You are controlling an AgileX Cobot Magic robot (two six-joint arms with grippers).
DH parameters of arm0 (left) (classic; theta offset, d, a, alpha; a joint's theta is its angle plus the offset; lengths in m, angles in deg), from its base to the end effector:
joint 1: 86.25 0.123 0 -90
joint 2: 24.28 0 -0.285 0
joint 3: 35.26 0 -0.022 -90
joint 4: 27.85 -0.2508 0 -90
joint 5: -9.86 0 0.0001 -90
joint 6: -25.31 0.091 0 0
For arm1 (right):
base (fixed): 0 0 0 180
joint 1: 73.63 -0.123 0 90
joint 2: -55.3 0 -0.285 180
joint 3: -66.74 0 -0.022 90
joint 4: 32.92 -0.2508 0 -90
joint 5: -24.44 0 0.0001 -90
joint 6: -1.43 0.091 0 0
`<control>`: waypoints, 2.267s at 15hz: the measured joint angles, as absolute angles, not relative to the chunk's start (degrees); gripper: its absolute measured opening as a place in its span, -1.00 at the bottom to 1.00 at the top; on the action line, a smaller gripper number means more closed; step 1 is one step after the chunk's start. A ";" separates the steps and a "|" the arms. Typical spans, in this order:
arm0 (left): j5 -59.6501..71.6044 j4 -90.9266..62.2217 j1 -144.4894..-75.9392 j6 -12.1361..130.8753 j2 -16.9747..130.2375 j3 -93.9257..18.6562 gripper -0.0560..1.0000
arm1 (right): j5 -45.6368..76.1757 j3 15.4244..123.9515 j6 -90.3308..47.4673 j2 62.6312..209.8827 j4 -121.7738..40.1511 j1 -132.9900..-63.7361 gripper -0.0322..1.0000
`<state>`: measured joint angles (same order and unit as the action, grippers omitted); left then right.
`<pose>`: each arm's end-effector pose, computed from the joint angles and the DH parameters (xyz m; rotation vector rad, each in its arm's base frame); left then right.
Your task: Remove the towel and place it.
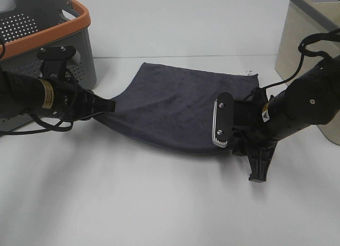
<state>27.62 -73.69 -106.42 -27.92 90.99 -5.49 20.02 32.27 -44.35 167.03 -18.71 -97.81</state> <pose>0.3206 -0.1389 0.1278 0.3459 2.3190 -0.5090 0.2817 0.1246 0.1124 -1.7685 1.9695 -0.2380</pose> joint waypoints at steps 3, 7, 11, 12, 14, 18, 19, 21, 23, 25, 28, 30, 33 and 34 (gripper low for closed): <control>28.60 -77.12 -106.42 -29.98 90.99 -5.49 -0.09 | 20.02 32.27 -44.35 167.03 -18.71 -97.81 0.24; 29.00 -78.67 -106.42 -35.42 90.99 -5.49 0.64 | 16.41 32.21 -44.18 166.11 -19.85 -97.81 0.29; 28.83 -85.26 -106.42 -43.50 89.79 -5.43 0.66 | 3.92 32.21 -44.18 160.38 -22.09 -97.81 0.29; 28.25 -87.27 -106.42 -45.79 89.04 -5.43 0.65 | 1.12 32.21 -44.18 158.66 -22.78 -97.81 0.29; 26.36 -91.62 -106.42 -50.61 87.67 -5.43 0.64 | -0.55 32.21 -44.12 155.39 -23.18 -97.81 0.29; 24.59 -107.72 -106.42 -66.82 83.31 -11.96 0.62 | 8.68 32.27 -29.91 147.37 -20.54 -97.81 0.29; 23.67 -111.96 -106.42 -70.54 83.08 -13.91 0.62 | 10.00 32.67 -25.73 146.46 -19.34 -97.81 0.29; 22.06 -120.73 -106.42 -78.51 82.17 -17.86 0.62 | 9.20 35.54 -16.16 145.25 -16.42 -97.81 0.29; 21.26 -126.34 -105.67 -84.01 80.68 -22.05 0.61 | 4.44 41.72 -7.51 144.85 -11.43 -97.81 0.29; 20.29 -127.09 -104.36 -85.38 79.82 -25.14 0.61 | -0.55 47.28 -1.32 144.85 -7.31 -97.81 0.29; 14.27 -127.55 -101.38 -85.16 78.90 -30.47 0.61 | -8.51 56.45 10.31 144.85 3.12 -97.81 0.29; 5.05 -126.97 -99.49 -81.03 77.70 -31.79 0.58 | -10.11 59.66 17.53 144.85 9.37 -97.81 0.29; -6.12 -104.51 -96.34 -52.73 76.15 -34.77 0.55 | -10.06 60.75 24.92 144.85 12.98 -97.35 0.29; -8.59 -89.27 -94.96 -36.05 76.15 -37.52 0.55 | -9.60 61.49 28.02 145.02 12.92 -96.09 0.29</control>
